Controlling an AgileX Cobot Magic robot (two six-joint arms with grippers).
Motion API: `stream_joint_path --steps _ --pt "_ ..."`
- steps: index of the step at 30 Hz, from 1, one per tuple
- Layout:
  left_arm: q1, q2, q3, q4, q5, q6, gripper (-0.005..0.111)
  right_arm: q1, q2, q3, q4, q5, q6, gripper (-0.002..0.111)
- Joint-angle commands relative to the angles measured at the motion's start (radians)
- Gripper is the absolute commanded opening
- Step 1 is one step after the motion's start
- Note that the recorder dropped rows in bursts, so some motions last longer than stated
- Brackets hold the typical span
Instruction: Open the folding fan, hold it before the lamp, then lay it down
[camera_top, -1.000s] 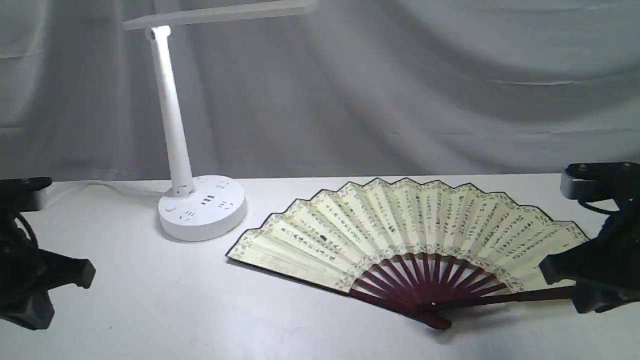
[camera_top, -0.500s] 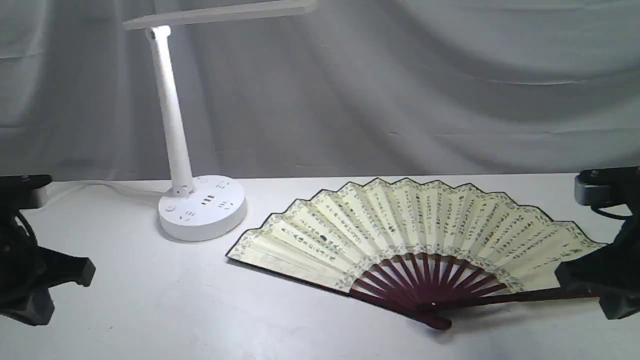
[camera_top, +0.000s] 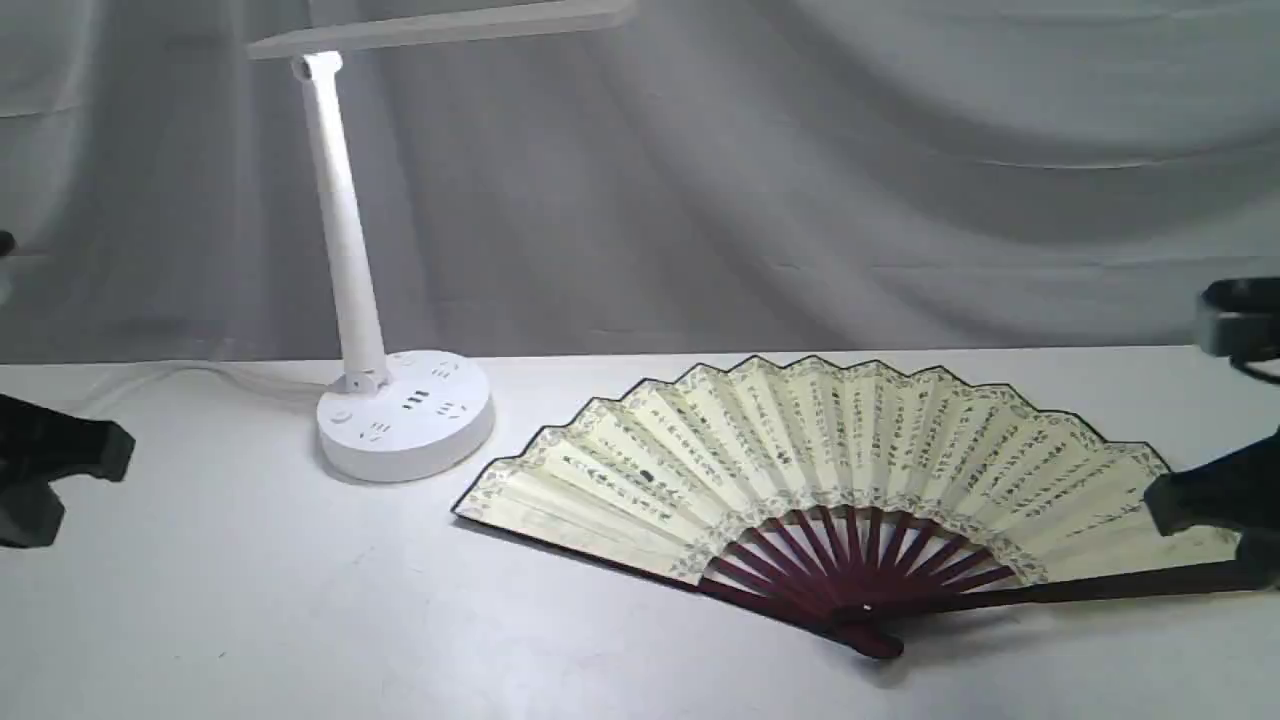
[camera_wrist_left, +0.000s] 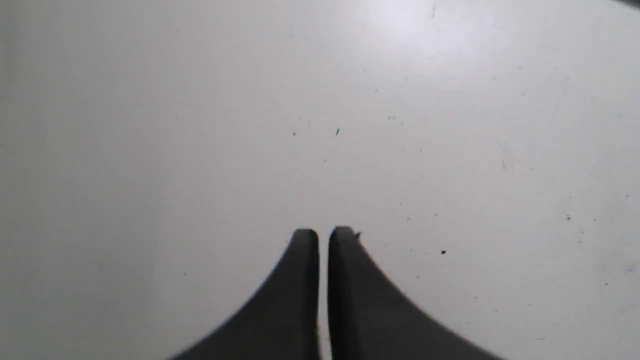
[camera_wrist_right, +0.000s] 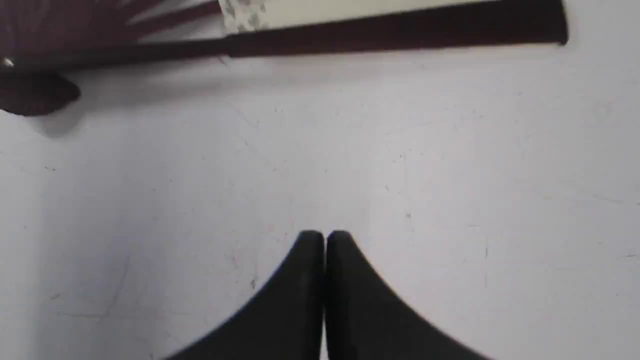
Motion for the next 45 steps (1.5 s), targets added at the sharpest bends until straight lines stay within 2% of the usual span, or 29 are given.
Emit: stream_joint_path --steps 1,7,18,35,41,45 --pt "0.001 -0.090 0.002 0.015 -0.005 0.000 0.000 0.004 -0.108 0.005 -0.014 0.006 0.006 0.000" --pt "0.001 -0.246 0.002 0.020 0.014 0.003 0.000 0.004 -0.306 0.005 -0.017 0.010 0.006 0.000" --pt "0.001 -0.632 0.002 0.013 0.060 0.001 0.000 0.004 -0.695 0.005 -0.017 0.021 0.004 0.000" --pt "0.001 -1.257 0.002 0.013 0.236 0.001 0.000 0.004 -1.317 0.005 -0.006 0.177 0.002 0.000" --pt "0.001 -1.430 0.002 0.013 0.236 -0.034 0.000 0.004 -1.462 0.005 -0.006 0.254 -0.010 0.000" --pt "0.001 -1.439 -0.012 0.023 0.286 -0.034 0.000 0.004 -1.471 0.002 -0.011 0.305 -0.018 0.000"
